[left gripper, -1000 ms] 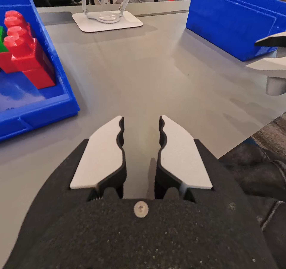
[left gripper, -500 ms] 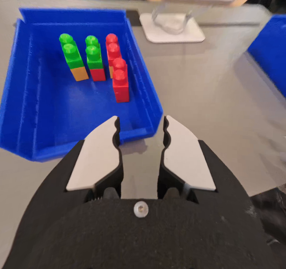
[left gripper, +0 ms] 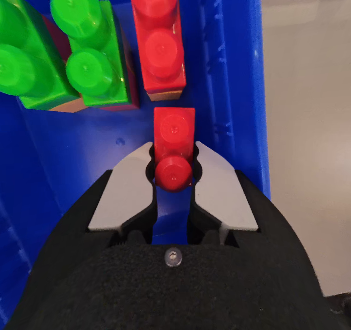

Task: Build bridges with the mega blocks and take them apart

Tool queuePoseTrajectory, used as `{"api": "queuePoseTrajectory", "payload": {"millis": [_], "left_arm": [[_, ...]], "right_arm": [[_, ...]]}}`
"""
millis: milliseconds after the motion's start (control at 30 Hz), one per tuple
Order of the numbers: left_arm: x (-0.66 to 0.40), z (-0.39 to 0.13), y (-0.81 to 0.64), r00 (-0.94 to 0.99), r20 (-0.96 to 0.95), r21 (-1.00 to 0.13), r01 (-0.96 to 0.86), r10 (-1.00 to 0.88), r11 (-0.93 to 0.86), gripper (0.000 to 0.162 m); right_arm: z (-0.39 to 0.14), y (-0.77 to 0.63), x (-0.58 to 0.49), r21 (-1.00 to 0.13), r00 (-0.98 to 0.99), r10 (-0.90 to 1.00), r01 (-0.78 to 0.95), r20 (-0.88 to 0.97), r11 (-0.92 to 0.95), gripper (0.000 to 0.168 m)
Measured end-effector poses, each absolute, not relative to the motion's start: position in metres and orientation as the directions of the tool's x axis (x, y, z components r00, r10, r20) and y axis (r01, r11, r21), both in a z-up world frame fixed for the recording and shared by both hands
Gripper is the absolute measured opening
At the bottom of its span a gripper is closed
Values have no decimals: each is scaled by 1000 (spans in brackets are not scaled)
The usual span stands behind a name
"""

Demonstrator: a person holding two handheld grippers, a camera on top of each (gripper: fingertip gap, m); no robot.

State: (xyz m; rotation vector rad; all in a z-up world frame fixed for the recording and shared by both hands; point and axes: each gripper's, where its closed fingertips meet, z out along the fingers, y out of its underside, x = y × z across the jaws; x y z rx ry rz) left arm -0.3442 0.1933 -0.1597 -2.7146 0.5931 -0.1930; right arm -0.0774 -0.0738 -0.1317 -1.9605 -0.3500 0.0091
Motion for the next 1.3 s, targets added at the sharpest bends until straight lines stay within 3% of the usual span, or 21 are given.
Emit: {"api": "queuePoseTrajectory", "payload": {"millis": [67, 267, 433, 567, 667, 700, 867, 967, 1300], "left_arm": [[-349, -151, 197, 901, 67, -410, -366, -428, -836, 36], [-354, -58, 172, 786, 223, -704, -279, -576, -653, 36], [-325, 11, 88, 397, 402, -861, -142, -825, -488, 36], [-279, 22, 24, 63, 470, -873, -111, -880, -474, 36], [-238, 12, -11, -121, 519, -853, -131, -846, -504, 36], [-226, 7, -18, -156, 537, -843, -134, -829, -521, 36], [-189, -27, -44, -252, 590, -807, -212, -767, -551, 36], [-179, -45, -46, -221, 605, -793, -259, -765, -552, 36], [-181, -44, -47, -153, 515, -845, -256, -844, -469, 35]], "right_arm": [[-129, -74, -74, -902, 958, 237, 238, 158, -360, 51], [-134, -74, -70, -896, 960, 234, 237, 156, -376, 50], [-129, -69, -98, -925, 924, 382, 145, -1, -352, 49], [-83, -59, -144, -933, 710, 625, -129, -324, -337, 52], [-40, -44, -163, -868, 463, 740, -343, -489, -359, 54], [-31, -38, -168, -839, 388, 757, -382, -526, -388, 61], [-19, -26, -172, -768, 217, 789, -477, -575, -428, 61], [-30, -32, -175, -784, 190, 805, -432, -562, -445, 38], [-60, -49, -184, -886, 220, 858, -137, -464, -444, 36]]}}
